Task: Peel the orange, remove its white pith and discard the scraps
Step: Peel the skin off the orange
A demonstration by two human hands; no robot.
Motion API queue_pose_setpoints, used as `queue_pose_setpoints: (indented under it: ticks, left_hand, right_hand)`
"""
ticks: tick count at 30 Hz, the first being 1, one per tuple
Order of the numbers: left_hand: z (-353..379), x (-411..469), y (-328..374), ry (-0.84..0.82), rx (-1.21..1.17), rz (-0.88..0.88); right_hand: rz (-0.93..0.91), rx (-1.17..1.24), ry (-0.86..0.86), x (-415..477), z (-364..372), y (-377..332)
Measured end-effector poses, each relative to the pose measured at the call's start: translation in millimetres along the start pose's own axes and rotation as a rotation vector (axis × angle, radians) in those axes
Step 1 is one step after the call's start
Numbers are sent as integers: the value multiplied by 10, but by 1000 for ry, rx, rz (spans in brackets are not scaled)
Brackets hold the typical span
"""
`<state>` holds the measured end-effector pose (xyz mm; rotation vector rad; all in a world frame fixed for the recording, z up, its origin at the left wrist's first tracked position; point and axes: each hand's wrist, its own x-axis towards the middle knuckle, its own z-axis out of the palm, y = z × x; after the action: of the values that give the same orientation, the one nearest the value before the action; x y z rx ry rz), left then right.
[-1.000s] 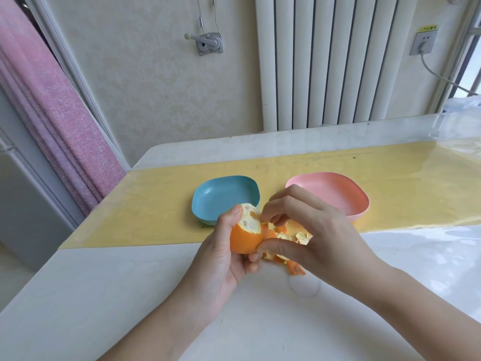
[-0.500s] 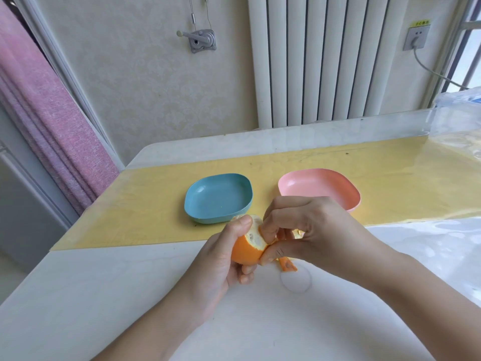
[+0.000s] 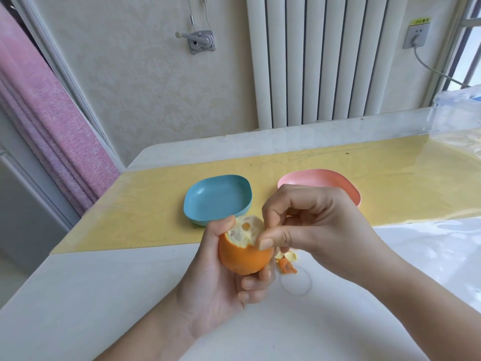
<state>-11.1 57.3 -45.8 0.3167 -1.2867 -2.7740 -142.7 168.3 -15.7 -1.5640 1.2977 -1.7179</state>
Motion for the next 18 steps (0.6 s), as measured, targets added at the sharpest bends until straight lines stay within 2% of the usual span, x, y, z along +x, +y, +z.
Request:
queue_pose_setpoints:
  ticks: [6, 9, 10, 12, 14, 18]
  left_hand:
    - [-45, 1, 35, -171, -11, 35]
    - [-71, -14, 72, -200, -71, 28]
    - [-70, -17, 87, -188, -79, 36]
    - [-47, -14, 112, -104, -92, 72]
    - [-19, 5, 124, -3, -127, 109]
    - [-35, 82, 134, 163, -91, 156]
  right_hand:
    - [198, 396, 138, 15, 125, 39]
    - [238, 574, 300, 50, 70, 83]
    - [228, 531, 342, 61, 15, 81]
    - [186, 242, 354, 67, -93, 71]
    - [151, -85, 337, 60, -130, 68]
    - [91, -536, 226, 33, -85, 176]
